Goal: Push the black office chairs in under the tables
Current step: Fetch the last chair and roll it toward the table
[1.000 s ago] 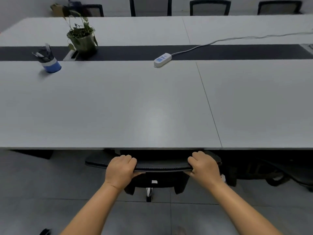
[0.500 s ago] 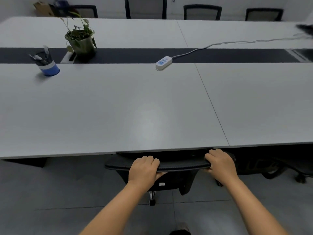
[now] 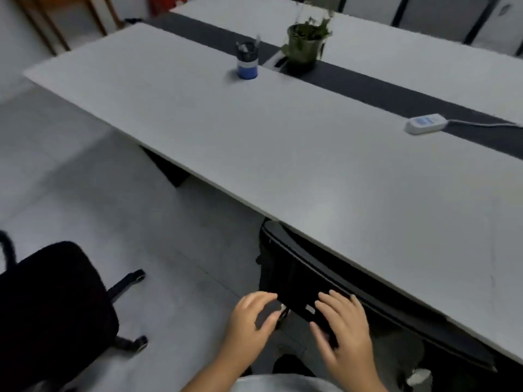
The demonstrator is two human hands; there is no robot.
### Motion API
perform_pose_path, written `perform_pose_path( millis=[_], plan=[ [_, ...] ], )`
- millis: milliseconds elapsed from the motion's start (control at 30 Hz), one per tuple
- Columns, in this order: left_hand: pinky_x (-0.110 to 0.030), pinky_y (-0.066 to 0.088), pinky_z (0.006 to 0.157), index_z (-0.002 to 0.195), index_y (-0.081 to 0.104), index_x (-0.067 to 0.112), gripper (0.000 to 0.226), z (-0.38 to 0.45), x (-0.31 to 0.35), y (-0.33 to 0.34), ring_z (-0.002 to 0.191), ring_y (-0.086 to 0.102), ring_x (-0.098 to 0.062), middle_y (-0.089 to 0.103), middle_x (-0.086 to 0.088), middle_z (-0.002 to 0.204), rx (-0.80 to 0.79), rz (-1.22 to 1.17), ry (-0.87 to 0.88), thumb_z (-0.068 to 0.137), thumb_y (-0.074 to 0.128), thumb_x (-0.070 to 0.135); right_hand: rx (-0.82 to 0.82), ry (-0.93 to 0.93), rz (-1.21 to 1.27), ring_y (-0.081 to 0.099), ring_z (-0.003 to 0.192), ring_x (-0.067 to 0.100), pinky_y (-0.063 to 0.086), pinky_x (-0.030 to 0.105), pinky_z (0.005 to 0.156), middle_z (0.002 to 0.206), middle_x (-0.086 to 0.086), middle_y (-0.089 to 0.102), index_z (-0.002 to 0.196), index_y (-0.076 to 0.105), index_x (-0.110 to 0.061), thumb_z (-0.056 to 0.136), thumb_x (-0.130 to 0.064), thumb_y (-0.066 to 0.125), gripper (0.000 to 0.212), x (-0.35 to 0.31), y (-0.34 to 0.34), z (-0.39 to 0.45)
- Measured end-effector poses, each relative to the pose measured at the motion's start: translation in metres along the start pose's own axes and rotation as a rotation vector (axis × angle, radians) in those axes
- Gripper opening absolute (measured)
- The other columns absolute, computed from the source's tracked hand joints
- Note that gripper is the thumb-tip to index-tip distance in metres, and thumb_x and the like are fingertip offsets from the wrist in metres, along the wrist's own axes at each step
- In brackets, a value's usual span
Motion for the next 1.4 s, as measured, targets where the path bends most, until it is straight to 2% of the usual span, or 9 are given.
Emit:
perform_pose_path(
  millis=[133, 233, 333, 433, 600, 733, 967, 1133, 1400],
  plan=[
    [0.011, 0.028, 0.079, 0.117, 0.059, 0.018, 0.035, -0.081, -0.060, -0.019, 0.109, 0.053, -0.010, 0.052, 0.005, 0.110, 0.280, -0.123, -0.411, 0.084, 0.062, 0.005, -0.510, -0.336, 0.057, 0.061, 0.100, 0.016, 0.048, 0.026, 0.085, 0.097, 0.001, 0.071, 0.086, 0.074, -0.011, 0.082, -0.038, 0.060, 0.031, -0.032, 0.067, -0.006],
    [0.005, 0.039, 0.074, 0.093, 0.058, 0.061, 0.067, -0.154, -0.079, -0.029, 0.094, 0.059, 0.012, 0.056, -0.002, 0.108, 0.593, -0.261, -0.644, 0.081, 0.061, -0.005, -0.883, -0.417, 0.029, 0.070, 0.080, 0.011, 0.053, 0.018, 0.067, 0.087, 0.001, 0.073, 0.080, 0.075, -0.010, 0.035, -0.024, 0.094, 0.051, -0.040, 0.111, -0.021],
    [0.003, 0.042, 0.069, 0.080, 0.060, 0.060, 0.066, -0.231, -0.086, -0.025, 0.084, 0.052, 0.028, 0.066, 0.017, 0.109, 0.938, -0.428, -0.833, 0.082, 0.060, -0.006, -1.141, -0.501, 0.011, 0.059, 0.109, 0.010, 0.036, 0.008, 0.087, 0.114, 0.002, 0.063, 0.109, 0.066, -0.008, 0.063, -0.024, 0.082, 0.051, -0.061, 0.142, -0.034],
    [0.006, 0.040, 0.064, 0.071, 0.061, 0.064, 0.074, -0.290, -0.093, -0.017, 0.076, 0.055, 0.025, 0.063, 0.044, 0.080, 1.178, -0.494, -0.988, 0.081, 0.059, -0.010, -1.197, -0.628, 0.034, 0.059, 0.109, 0.010, 0.035, 0.005, 0.084, 0.114, 0.006, 0.064, 0.113, 0.063, -0.010, 0.066, -0.020, 0.081, 0.051, -0.103, 0.171, -0.045],
    [-0.005, 0.039, 0.059, 0.091, 0.065, 0.011, 0.022, -0.349, -0.122, -0.037, 0.086, 0.059, -0.017, 0.066, -0.018, 0.100, 1.431, -0.536, -1.099, 0.080, 0.061, -0.009, -1.201, -0.840, 0.143, 0.044, 0.123, 0.009, 0.021, 0.002, 0.088, 0.132, -0.003, 0.052, 0.126, 0.051, -0.016, 0.088, -0.026, 0.058, 0.039, -0.214, 0.213, -0.064],
    [0.006, 0.039, 0.063, 0.106, 0.061, 0.000, 0.023, -0.397, -0.157, -0.098, 0.081, 0.060, 0.005, 0.060, -0.013, 0.103, 1.437, -0.443, -1.033, 0.084, 0.056, -0.007, -1.180, -0.827, 0.226, 0.044, 0.123, 0.013, 0.024, 0.007, 0.089, 0.132, 0.000, 0.052, 0.127, 0.050, -0.014, 0.091, -0.027, 0.055, 0.038, -0.302, 0.247, -0.088],
    [-0.005, 0.039, 0.069, 0.111, 0.059, -0.004, 0.023, -0.495, -0.213, -0.167, 0.088, 0.055, -0.014, 0.060, -0.012, 0.105, 1.575, -0.476, -1.049, 0.088, 0.053, -0.003, -1.296, -0.807, 0.202, 0.048, 0.117, 0.010, 0.032, 0.014, 0.092, 0.130, -0.002, 0.052, 0.126, 0.049, -0.018, 0.090, -0.029, 0.056, 0.039, -0.393, 0.295, -0.160],
    [0.007, 0.039, 0.055, 0.105, 0.059, -0.011, 0.023, -0.542, -0.262, -0.189, 0.060, 0.055, 0.023, 0.060, -0.013, 0.096, 1.657, -0.596, -1.139, 0.083, 0.056, -0.012, -1.384, -0.767, 0.078, 0.046, 0.119, 0.009, 0.034, 0.019, 0.099, 0.130, -0.006, 0.051, 0.128, 0.047, -0.022, 0.091, -0.030, 0.054, 0.038, -0.442, 0.347, -0.171],
    [0.005, 0.041, 0.058, 0.106, 0.057, 0.001, 0.021, -0.620, -0.338, -0.338, 0.078, 0.055, -0.012, 0.058, -0.009, 0.092, 1.884, -0.499, -1.147, 0.087, 0.053, -0.007, -1.435, -1.017, 0.160, 0.051, 0.115, 0.021, 0.030, 0.011, 0.089, 0.122, 0.009, 0.056, 0.120, 0.054, -0.005, 0.090, -0.013, 0.056, 0.031, -0.659, 0.438, -0.219]
  ],
)
Point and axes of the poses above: each hand's wrist, its own z-axis towards the middle knuckle, its own y-axis out of the palm, x = y × z, the point moved 7 cm from there along z, towards the middle knuckle
